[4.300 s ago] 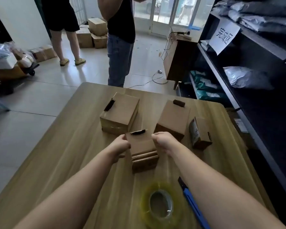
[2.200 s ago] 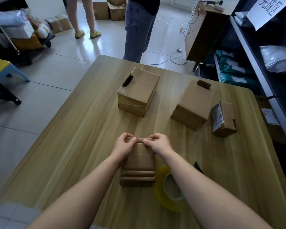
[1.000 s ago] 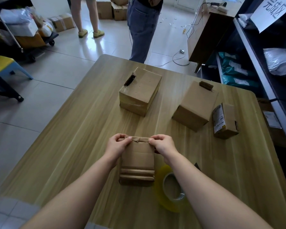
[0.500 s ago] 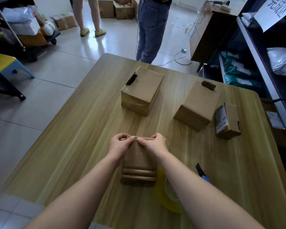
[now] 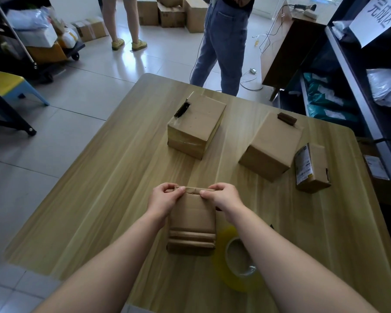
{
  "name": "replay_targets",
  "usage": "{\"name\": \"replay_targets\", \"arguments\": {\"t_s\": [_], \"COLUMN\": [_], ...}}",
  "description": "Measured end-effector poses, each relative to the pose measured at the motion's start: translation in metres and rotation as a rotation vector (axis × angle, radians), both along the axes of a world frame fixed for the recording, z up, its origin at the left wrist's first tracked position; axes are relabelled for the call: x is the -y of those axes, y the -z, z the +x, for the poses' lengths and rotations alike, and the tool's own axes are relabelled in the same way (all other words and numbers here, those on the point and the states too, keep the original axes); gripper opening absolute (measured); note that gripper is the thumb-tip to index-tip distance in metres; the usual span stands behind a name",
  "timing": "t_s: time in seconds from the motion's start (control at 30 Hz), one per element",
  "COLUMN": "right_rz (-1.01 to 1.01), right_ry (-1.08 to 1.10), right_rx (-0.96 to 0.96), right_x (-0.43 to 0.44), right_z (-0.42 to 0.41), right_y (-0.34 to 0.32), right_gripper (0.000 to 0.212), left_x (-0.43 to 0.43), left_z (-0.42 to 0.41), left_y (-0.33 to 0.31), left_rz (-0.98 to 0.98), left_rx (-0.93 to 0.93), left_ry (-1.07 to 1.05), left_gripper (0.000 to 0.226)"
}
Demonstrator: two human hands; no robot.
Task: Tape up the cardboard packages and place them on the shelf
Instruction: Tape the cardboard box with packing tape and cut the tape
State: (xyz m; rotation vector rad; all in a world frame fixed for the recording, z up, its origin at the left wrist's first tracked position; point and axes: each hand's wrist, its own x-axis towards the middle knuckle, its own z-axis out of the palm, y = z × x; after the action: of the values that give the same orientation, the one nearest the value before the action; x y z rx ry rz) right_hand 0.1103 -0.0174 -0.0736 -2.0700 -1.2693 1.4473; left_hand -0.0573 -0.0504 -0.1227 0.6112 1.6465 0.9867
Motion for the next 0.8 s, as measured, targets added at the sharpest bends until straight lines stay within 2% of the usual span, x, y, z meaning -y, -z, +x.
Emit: {"name": "replay_targets", "arguments": {"t_s": [0.07, 0.17, 0.47, 0.53, 0.6, 0.67, 0.73, 0.8], "right_rz": [-0.011, 0.014, 0.0, -0.001, 0.017, 0.06, 0.082, 0.081], "right_ry": [0.028, 0.05, 0.056, 0.069, 0.08, 0.09, 0.036, -0.104], "right_rx": [-0.075, -0.089, -0.132, -0.166, -0.158, -0.114, -0.025, 0.118], "right_x": [0.001, 0.004, 0.005, 0.007, 0.009, 0.014, 0.023, 0.035], "right_z": [0.005, 0.003, 0.008, 0.015, 0.027, 0.04, 0.054, 0.067], "right_y": [-0.003, -0.003, -0.004, -0.006, -0.008, -0.007, -0.005, -0.003], "right_gripper": [0.034, 0.029, 0.045, 0.053, 0.046, 0.03, 0.016, 0.016], "left_x": [0.0, 0.001, 0.001, 0.0, 0.0, -0.001, -0.003, -0.002], "left_z": [0.0, 0.0, 0.001, -0.001, -0.002, -0.002, 0.0, 0.006], "left_y": [0.0, 0.0, -0.007, -0.01, -0.015, -0.022, -0.028, -0.038], "left_rz": [-0.002, -0.001, -0.018, -0.019, -0.024, -0.023, -0.01, -0.006], "left_rx": [0.0, -0.009, -0.056, -0.108, -0.202, -0.298, -0.361, -0.42], "left_ry": [0.002, -0.001, 0.028, 0.062, 0.099, 0.119, 0.128, 0.144], "left_gripper": [0.023, 0.024, 0.021, 0.03, 0.05, 0.061, 0.061, 0.056]}}
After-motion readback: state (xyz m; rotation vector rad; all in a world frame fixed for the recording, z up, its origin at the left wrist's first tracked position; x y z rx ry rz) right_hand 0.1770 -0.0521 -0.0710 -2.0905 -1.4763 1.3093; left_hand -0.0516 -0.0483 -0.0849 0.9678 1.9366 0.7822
